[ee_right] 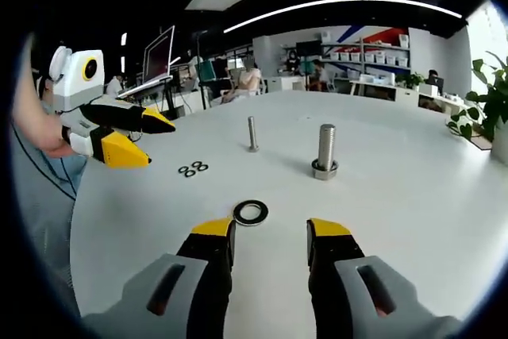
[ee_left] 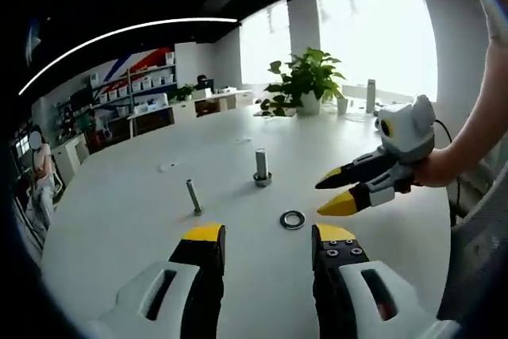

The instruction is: Place the washer onto the threaded stud by aligning its center hole with the stud, sliding it down to the base, and recovering from edge contact or off-axis alignment until the washer reaches the visible bottom stop.

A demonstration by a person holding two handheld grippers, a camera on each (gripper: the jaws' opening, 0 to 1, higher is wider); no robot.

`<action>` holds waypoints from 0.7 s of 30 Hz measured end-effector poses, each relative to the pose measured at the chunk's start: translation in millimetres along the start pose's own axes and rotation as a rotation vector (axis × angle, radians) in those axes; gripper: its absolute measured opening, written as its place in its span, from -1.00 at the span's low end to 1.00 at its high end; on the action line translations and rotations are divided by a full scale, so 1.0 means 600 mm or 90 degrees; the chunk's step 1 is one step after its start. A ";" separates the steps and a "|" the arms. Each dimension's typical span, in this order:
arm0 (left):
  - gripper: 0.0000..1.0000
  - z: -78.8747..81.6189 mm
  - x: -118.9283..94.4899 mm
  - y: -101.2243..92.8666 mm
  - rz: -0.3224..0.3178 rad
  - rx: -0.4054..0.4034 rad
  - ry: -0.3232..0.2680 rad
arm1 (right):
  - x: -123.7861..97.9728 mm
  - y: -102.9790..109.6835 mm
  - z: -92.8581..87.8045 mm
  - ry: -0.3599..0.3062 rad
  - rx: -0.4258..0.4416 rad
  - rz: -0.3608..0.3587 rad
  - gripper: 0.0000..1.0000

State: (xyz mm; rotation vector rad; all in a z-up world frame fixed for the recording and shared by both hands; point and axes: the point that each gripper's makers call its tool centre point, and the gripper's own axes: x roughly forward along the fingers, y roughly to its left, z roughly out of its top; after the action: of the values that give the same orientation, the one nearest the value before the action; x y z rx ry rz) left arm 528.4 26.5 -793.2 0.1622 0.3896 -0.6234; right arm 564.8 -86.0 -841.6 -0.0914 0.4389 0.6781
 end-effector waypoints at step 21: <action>-0.19 -0.042 0.077 -0.012 -0.050 0.041 0.066 | 0.026 0.001 -0.013 0.016 -0.020 0.069 -0.28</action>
State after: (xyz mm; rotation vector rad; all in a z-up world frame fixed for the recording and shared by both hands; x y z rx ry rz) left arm 550.9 2.3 -834.9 0.2420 0.4775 -0.7070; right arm 572.5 -78.3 -855.0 -0.1061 0.4599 0.7909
